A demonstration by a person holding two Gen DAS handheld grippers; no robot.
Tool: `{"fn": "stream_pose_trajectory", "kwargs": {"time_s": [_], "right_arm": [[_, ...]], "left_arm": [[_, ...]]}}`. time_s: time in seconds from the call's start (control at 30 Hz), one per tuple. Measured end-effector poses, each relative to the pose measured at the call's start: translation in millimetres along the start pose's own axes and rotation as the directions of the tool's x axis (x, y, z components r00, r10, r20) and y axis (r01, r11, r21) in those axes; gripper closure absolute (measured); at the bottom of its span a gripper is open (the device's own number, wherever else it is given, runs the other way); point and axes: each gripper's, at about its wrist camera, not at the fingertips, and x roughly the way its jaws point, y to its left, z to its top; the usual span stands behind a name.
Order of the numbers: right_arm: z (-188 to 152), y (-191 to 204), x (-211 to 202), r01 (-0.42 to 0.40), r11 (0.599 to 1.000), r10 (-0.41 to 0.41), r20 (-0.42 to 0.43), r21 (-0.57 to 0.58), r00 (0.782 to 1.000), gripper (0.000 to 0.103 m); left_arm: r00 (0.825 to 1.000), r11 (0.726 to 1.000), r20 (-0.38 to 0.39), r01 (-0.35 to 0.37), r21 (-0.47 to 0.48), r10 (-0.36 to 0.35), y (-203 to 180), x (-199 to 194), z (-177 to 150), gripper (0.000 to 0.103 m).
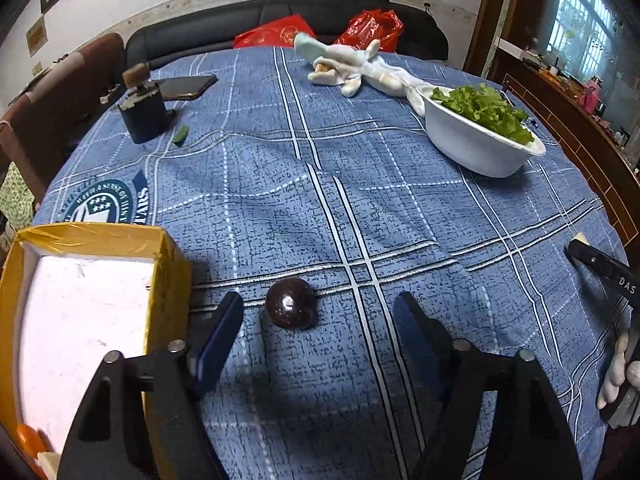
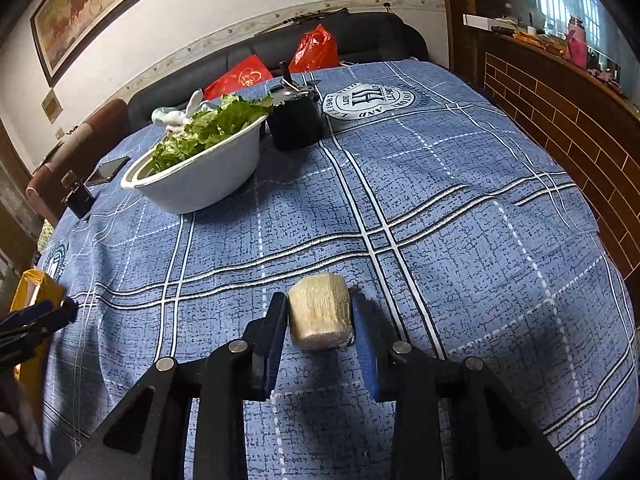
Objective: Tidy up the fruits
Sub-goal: 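Grasp a white yam chunk with the right gripper while the left gripper grasps a dark plum, then carry the yam chunk and plum into the tray and open both grippers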
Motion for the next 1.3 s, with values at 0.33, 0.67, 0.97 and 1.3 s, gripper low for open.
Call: {"fn": "stream_pose_trajectory", "kwargs": {"time_s": [0.33,0.67,0.97,1.3], "right_arm": [[1.5,-0.6,-5.7,-0.018,1.0,0.018,0.023,0.017,1.0,0.07],[3.0,-6.4,-19.4,-0.082,0.995,0.079,0.059,0.048,0.995,0.07],[-1.8,-5.4,-21.5,-0.291,0.947,0.288,0.041,0.138,0.957,0.07],[-21.4,82.4,-48.5,-0.399,0.917,0.399,-0.017,0.02,0.917,0.07]], "left_arm": [[1.0,0.999,-0.003,-0.029,-0.045,0.029,14.2,10.3,-1.6,0.079],[0.998,0.995,0.065,0.033,-0.094,-0.027,14.3,-26.8,-15.0,0.079],[0.981,0.977,0.179,0.105,-0.186,-0.071,30.8,-96.7,-48.0,0.079],[0.971,0.933,0.226,0.01,-0.359,0.077,113.2,-152.7,-106.5,0.078]]}}
